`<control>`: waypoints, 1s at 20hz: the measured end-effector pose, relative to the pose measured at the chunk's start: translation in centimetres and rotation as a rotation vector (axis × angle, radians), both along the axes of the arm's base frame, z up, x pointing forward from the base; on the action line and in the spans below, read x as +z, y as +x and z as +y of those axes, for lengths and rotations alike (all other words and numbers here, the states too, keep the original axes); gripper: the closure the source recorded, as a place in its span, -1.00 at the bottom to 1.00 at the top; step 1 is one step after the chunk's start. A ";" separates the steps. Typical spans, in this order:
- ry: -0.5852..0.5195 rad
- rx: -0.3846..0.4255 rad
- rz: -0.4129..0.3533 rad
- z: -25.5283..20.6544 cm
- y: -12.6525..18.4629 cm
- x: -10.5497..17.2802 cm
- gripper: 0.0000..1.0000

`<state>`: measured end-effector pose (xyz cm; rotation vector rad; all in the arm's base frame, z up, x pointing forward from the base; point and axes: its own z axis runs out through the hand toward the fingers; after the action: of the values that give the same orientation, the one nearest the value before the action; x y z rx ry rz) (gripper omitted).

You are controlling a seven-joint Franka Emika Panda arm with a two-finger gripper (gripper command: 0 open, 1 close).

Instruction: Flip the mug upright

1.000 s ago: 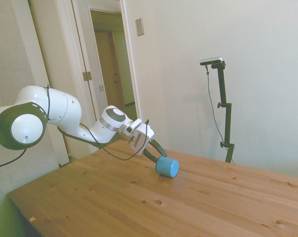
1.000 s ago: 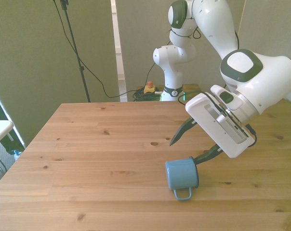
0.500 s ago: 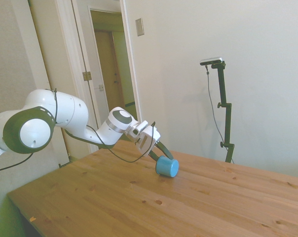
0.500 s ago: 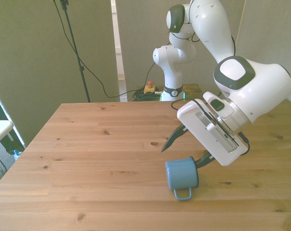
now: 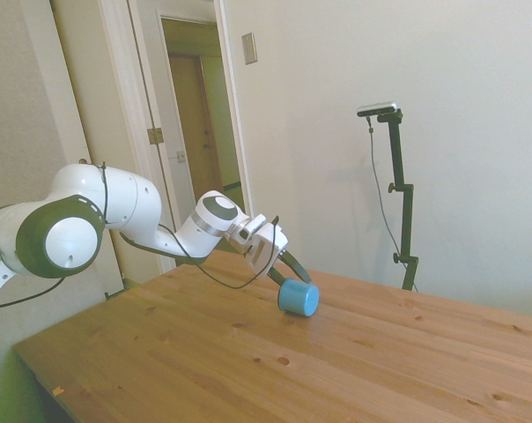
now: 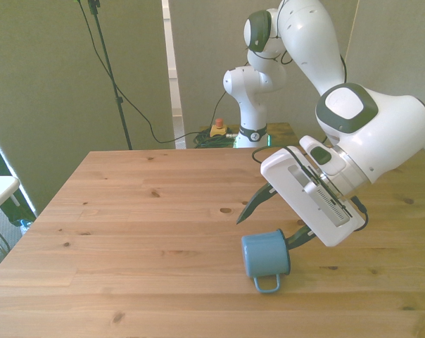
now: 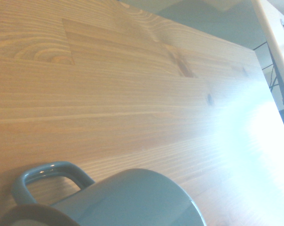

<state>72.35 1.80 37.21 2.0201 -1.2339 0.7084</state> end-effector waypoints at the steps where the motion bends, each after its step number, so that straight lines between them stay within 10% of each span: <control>1: 0.000 0.000 0.001 0.0 0.1 -0.1 1.00; 20: -0.012 -0.008 0.018 0.2 0.8 -1.8 1.00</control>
<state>73.18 2.03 35.38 2.0060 -1.2242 0.6910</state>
